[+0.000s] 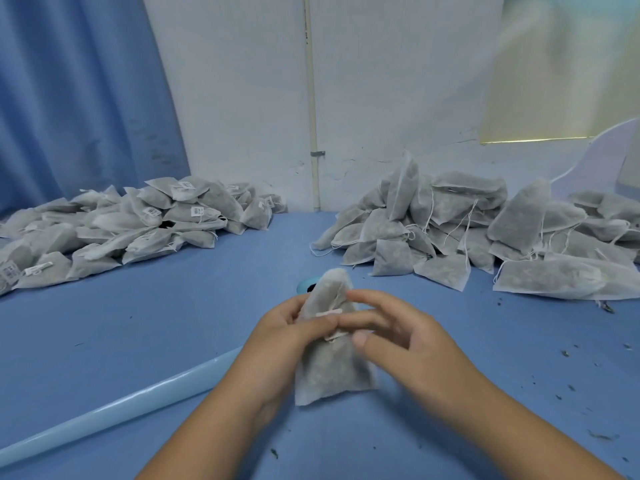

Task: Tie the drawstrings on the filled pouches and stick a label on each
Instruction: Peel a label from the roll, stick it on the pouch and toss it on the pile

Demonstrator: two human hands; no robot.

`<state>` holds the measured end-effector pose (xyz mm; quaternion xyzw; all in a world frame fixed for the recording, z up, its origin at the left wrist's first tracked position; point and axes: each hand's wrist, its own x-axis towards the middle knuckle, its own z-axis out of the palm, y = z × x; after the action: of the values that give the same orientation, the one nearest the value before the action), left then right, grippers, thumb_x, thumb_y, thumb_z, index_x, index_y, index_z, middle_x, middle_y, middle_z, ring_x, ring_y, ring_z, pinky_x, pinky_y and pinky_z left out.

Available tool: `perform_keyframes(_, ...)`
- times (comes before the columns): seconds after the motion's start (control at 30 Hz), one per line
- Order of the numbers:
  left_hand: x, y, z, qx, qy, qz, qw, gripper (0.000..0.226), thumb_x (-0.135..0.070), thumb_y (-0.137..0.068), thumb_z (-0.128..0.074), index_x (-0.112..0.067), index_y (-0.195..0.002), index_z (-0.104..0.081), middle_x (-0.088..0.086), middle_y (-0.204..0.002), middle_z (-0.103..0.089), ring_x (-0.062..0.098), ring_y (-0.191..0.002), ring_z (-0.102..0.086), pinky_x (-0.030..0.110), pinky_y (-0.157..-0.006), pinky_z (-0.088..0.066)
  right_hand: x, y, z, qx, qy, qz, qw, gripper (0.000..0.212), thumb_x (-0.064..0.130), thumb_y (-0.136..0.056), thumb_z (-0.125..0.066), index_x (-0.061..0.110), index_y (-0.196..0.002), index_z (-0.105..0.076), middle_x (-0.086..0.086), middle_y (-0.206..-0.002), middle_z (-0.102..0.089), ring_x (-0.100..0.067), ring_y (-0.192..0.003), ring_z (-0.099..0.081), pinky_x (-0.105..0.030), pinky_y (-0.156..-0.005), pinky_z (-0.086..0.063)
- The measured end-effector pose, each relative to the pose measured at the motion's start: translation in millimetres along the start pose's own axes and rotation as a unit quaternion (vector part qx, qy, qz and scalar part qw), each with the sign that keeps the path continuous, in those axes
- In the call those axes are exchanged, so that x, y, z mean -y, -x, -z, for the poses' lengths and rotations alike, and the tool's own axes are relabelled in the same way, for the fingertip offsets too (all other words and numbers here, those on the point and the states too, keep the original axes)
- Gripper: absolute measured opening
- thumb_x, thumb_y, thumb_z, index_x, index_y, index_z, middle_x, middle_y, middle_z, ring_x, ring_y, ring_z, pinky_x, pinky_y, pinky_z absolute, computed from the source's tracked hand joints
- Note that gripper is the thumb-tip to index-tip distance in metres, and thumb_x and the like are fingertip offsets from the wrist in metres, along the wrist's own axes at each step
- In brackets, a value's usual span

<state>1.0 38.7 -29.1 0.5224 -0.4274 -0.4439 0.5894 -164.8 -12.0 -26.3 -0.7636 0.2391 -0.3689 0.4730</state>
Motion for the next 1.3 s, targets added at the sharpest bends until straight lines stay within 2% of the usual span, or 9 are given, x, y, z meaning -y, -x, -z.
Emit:
perform_keyframes(0.1, 0, 0, 0, 0.026, 0.027, -0.007, 0.999, 0.035, 0.000, -0.083, -0.070, -0.007, -0.117, -0.066, 0.015, -0.109, -0.073, 0.032, -0.104, -0.069, 0.040, -0.091, -0.054, -3, -4, 0, -0.126, -0.025, -0.030, 0.991, 0.028, 0.017, -0.080, -0.074, 0.029, -0.103, -0.066, 0.012, -0.092, -0.070, -0.007, -0.081, -0.063, -0.018, -0.074, -0.051)
perform_keyframes(0.27, 1, 1, -2, 0.094, -0.026, -0.026, 0.995, 0.036, -0.010, -0.075, -0.071, -0.010, -0.111, -0.070, 0.015, -0.109, -0.073, 0.032, -0.105, -0.068, 0.039, -0.092, -0.054, -7, -3, 7, -0.027, -0.143, -0.145, 0.979, 0.027, 0.028, -0.068, -0.083, 0.016, -0.091, -0.074, -0.011, -0.094, -0.074, -0.024, -0.086, -0.072, -0.037, -0.077, -0.056)
perform_keyframes(0.47, 3, 3, -7, 0.079, -0.081, 0.025, 0.993, 0.028, -0.025, -0.071, -0.074, -0.012, -0.095, -0.075, 0.009, -0.100, -0.076, 0.027, -0.099, -0.071, 0.043, -0.097, -0.053, -13, -7, 0, -0.105, -0.112, -0.182, 0.971, 0.024, 0.035, -0.082, -0.069, 0.013, -0.074, -0.072, -0.010, -0.075, -0.072, -0.019, -0.064, -0.066, -0.031, -0.058, -0.050)
perform_keyframes(0.57, 1, 0, -4, 0.031, -0.023, 0.043, 0.998, 0.021, -0.029, -0.079, -0.073, -0.012, -0.091, -0.076, 0.010, -0.096, -0.076, 0.026, -0.093, -0.072, 0.040, -0.088, -0.054, -12, -7, -4, -0.085, -0.085, -0.171, 0.978, 0.036, 0.051, -0.078, -0.066, 0.016, -0.083, -0.073, -0.007, -0.082, -0.074, -0.023, -0.072, -0.069, -0.038, -0.070, -0.053)
perform_keyframes(0.67, -4, -6, 4, -0.036, 0.027, 0.031, 0.999, 0.019, -0.026, -0.092, -0.064, -0.009, -0.093, -0.073, 0.012, -0.095, -0.076, 0.024, -0.088, -0.072, 0.034, -0.078, -0.055, -6, -10, -11, -0.009, -0.104, -0.152, 0.983, 0.033, 0.046, -0.072, -0.079, 0.018, -0.088, -0.073, -0.013, -0.078, -0.070, -0.026, -0.061, -0.061, -0.036, -0.057, -0.049)
perform_keyframes(0.83, -12, -14, 24, -0.117, 0.220, 0.048, 0.967, 0.047, -0.045, -0.097, -0.049, -0.005, -0.109, -0.069, 0.016, -0.106, -0.074, 0.033, -0.100, -0.070, 0.048, -0.094, -0.052, 7, -41, -24, 0.030, -0.173, -0.192, 0.965, 0.021, 0.021, -0.075, -0.077, 0.004, -0.082, -0.067, -0.013, -0.065, -0.061, -0.020, -0.049, -0.052, -0.026, -0.045, -0.042)
perform_keyframes(1.0, -17, -22, 45, -0.239, 0.398, 0.034, 0.885, 0.036, -0.040, -0.100, -0.043, -0.010, -0.094, -0.061, 0.012, -0.085, -0.068, 0.026, -0.070, -0.066, 0.029, -0.055, -0.053, 27, -93, -57, 0.013, -0.220, -0.219, 0.951, 0.007, 0.007, -0.087, -0.061, 0.004, -0.081, -0.059, -0.006, -0.055, -0.055, -0.013, -0.041, -0.048, -0.022, -0.039, -0.040)
perform_keyframes(1.2, -20, -21, 60, -0.307, 0.383, 0.003, 0.871, 0.040, -0.043, -0.099, -0.042, -0.009, -0.097, -0.063, 0.010, -0.086, -0.058, 0.022, -0.060, -0.050, 0.032, -0.057, -0.039, 64, -160, -87, 0.003, -0.301, -0.142, 0.943, 0.024, -0.006, -0.089, -0.057, -0.018, -0.110, -0.053, -0.035, -0.109, -0.062, -0.032, -0.102, -0.068, -0.030, -0.084, -0.057)
perform_keyframes(1.3, -18, -20, 61, -0.281, 0.368, -0.003, 0.886, 0.039, -0.042, -0.098, -0.043, -0.009, -0.098, -0.063, 0.009, -0.081, -0.058, 0.020, -0.055, -0.049, 0.031, -0.054, -0.037, 54, -162, -84, 0.013, -0.262, -0.162, 0.951, 0.021, 0.002, -0.090, -0.059, -0.013, -0.105, -0.057, -0.025, -0.101, -0.067, -0.026, -0.088, -0.072, -0.029, -0.074, -0.059)
